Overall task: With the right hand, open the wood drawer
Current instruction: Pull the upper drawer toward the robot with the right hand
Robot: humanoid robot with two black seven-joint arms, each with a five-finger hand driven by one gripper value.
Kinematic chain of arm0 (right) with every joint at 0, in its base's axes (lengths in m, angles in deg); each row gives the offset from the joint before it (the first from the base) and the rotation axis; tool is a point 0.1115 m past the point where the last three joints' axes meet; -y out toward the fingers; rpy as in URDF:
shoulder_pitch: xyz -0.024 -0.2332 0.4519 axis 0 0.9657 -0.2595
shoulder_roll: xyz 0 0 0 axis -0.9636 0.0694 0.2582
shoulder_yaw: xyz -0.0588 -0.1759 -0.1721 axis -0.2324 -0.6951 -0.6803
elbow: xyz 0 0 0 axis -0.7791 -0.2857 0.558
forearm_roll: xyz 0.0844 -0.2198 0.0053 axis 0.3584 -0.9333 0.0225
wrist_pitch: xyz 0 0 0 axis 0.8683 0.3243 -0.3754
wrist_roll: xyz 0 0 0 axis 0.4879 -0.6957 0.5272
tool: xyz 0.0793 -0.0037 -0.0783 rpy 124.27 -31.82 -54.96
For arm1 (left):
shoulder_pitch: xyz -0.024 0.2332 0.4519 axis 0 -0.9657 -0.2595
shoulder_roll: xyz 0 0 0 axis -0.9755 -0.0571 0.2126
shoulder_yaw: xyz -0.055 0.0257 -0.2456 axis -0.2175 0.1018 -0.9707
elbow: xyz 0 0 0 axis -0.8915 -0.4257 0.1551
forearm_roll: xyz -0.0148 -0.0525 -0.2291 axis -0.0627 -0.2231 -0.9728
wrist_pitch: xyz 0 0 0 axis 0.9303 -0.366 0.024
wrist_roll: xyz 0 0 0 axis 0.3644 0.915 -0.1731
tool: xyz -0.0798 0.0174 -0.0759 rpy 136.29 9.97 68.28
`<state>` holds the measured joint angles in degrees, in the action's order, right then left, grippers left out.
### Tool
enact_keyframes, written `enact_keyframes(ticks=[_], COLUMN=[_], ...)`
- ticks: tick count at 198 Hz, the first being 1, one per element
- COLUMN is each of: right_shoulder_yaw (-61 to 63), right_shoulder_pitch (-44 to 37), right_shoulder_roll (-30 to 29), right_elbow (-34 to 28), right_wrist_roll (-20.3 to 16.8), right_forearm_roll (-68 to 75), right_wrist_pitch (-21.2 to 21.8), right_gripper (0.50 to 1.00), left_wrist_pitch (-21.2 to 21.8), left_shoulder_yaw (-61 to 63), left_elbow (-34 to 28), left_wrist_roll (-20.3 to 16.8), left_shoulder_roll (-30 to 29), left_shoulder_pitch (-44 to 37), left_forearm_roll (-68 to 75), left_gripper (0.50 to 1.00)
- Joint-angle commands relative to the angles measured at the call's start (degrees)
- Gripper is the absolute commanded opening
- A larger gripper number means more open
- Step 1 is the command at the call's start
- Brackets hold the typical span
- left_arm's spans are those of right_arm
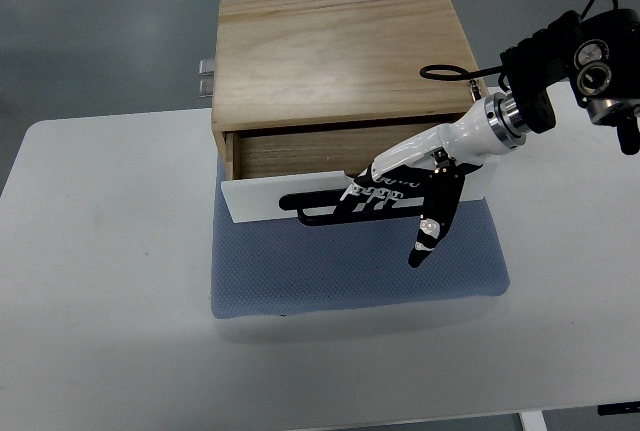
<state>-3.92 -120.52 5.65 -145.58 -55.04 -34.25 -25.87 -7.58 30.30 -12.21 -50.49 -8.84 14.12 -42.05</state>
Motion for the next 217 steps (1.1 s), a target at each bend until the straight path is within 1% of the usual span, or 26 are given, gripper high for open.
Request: enact_keyframes(ticks=[1, 68, 106, 138, 172, 194, 217], right_shoulder_yaw=[0.01, 0.01, 0.18, 0.18, 0.45, 1.06, 1.06], right_shoulder_pitch=[-0.02, -0.81, -0.81, -0.63, 0.51, 1.65, 2.09], right_shoulder_roll=[0.81, 2.75, 3.27, 3.1, 2.92, 3.19, 3.19], right_elbow=[-1.04, -3.32, -3.94, -3.94, -3.94, -3.94, -3.94], right_wrist_roll=[0.0, 0.09, 0.09, 0.09, 0.09, 0.18, 0.18], right_forearm_roll=[-0.12, -0.3, -0.3, -0.3, -0.3, -0.3, -0.3], right_wrist_pitch=[1.41, 4.13, 4.13, 3.34, 1.15, 0.62, -1.14], right_gripper=[0.934, 0.934, 0.934, 0.934, 0.932, 0.932, 0.932], left_wrist_pitch=[0.0, 0.0, 0.0, 0.0, 0.0, 0.0, 0.0], left_shoulder_yaw=[0.0, 0.0, 0.0, 0.0, 0.0, 0.0, 0.0], left_elbow=[0.0, 0.0, 0.0, 0.0, 0.0, 0.0, 0.0], left_wrist_roll=[-0.01, -0.01, 0.08, 0.08, -0.01, -0.01, -0.01], left_shoulder_roll=[0.0, 0.0, 0.0, 0.0, 0.0, 0.0, 0.0], left_shoulder_pitch=[0.0, 0.0, 0.0, 0.0, 0.0, 0.0, 0.0], left_forearm_roll=[-0.01, -0.01, -0.01, -0.01, -0.01, -0.01, -0.01], left_gripper=[1.0, 1.0, 1.0, 1.0, 1.0, 1.0, 1.0])
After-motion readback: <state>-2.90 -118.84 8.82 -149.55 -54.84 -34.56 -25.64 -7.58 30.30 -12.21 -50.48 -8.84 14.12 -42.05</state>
